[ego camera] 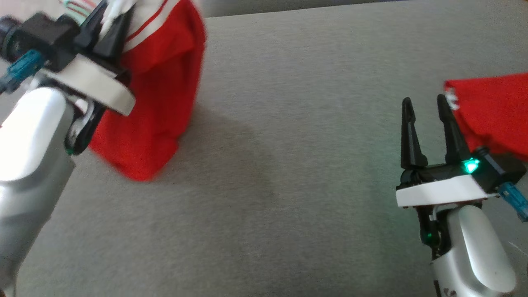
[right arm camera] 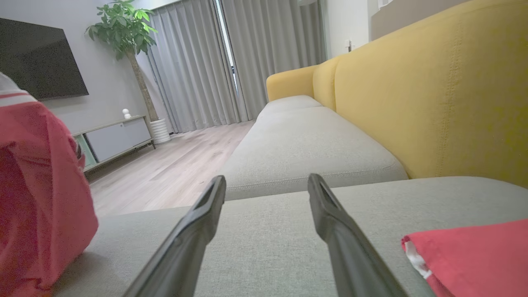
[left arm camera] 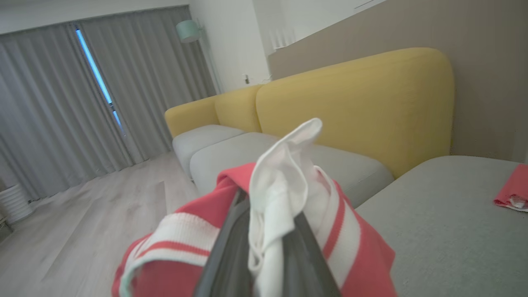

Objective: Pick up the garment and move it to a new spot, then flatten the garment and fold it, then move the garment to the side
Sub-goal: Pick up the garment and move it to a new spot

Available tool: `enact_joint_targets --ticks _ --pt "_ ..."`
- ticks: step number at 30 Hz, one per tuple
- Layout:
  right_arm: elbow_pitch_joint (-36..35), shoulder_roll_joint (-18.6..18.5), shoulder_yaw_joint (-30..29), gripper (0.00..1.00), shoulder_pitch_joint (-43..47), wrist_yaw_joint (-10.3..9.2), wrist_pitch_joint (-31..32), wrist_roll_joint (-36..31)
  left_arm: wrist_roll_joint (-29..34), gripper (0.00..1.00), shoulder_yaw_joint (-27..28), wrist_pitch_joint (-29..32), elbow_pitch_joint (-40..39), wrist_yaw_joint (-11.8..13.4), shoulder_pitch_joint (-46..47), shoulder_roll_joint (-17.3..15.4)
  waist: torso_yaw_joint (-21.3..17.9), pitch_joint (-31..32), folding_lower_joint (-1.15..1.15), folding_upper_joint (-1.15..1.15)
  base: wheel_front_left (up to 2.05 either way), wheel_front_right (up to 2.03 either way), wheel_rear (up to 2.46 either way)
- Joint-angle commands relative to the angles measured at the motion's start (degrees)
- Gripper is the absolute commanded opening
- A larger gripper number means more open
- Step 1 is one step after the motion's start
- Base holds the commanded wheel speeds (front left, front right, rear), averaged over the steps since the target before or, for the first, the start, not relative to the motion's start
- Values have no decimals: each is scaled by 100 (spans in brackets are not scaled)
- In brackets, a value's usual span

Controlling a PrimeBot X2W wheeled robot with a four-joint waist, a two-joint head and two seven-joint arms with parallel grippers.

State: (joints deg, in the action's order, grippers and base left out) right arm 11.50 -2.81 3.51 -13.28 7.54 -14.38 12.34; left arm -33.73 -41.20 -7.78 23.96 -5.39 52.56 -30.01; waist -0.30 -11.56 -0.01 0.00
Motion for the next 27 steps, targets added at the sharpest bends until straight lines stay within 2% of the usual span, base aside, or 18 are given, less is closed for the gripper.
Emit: enact_joint_targets --ticks 1,5,9,12,15,19,27 --pt "-204 -7 166 100 -105 -5 -62 55 68 0 202 54 -234 52 450 -225 -260 18 1 0 0 0 0" --pt "-212 -7 293 100 -162 -5 -62 209 143 0 87 300 -608 153 721 21 -699 -19 1 0 0 0 0" --pt "-239 -7 366 100 -246 -5 -62 293 215 0 76 185 -743 294 1170 520 -1081 -86 1 0 0 0 0" --pt "-302 -7 253 100 -273 -5 -62 351 252 0 152 -55 -752 438 1475 860 -1197 -151 1 0 0 0 0" --pt "-353 -7 168 100 -296 -5 -62 327 312 0 133 -214 -678 480 1587 1005 -1191 -239 1 0 0 0 0" --pt "-384 -7 -23 100 -278 -5 -62 262 393 0 -90 -311 -478 307 1318 894 -1026 -324 1 0 0 0 0" --pt "-366 -7 -189 100 -263 -5 -62 -24 821 0 -1086 -562 234 -65 -74 240 -513 -426 1 0 0 0 0"
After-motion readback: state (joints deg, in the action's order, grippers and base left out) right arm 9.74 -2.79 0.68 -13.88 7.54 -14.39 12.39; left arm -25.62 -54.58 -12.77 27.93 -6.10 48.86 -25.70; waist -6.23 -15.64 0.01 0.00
